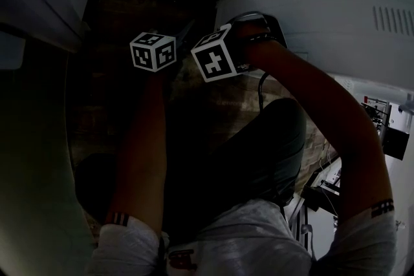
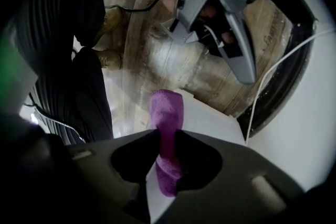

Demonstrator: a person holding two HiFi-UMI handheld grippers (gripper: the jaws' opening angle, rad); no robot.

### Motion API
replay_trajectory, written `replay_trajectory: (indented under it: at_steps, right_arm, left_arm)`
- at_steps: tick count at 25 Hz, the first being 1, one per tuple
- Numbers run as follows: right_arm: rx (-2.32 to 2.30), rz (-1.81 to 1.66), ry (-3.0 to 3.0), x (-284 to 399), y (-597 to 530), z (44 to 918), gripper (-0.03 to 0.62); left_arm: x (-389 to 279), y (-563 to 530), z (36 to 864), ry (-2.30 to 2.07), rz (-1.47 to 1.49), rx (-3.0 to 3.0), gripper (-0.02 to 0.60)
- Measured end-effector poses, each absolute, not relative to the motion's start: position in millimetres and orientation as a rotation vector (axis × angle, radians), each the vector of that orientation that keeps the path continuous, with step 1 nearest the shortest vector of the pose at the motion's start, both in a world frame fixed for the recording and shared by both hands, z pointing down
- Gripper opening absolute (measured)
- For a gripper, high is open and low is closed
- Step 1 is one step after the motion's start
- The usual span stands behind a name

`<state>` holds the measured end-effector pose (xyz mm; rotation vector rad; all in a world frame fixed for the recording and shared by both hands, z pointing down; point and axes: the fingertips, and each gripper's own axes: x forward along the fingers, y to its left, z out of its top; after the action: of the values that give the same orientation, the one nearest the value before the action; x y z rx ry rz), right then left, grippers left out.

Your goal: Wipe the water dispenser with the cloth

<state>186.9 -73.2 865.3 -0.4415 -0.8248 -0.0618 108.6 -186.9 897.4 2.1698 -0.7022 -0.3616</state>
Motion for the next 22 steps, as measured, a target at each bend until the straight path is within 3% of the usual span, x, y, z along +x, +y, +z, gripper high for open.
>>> replay_trajectory:
  at_steps: [15, 22]
  right_arm:
    - [-0.032, -0.356, -0.863, 173.8, -255.3, 889.6, 0.092]
    - [0.008, -0.34, -0.84, 186.1, -283.9, 933.6, 0.092]
  left_arm:
    - [64.9, -188.2, 887.6, -0.727, -0.446, 2.141, -0.002]
    - [66.9, -176.9, 886.1, -0.703, -0.435, 2.148, -0.002]
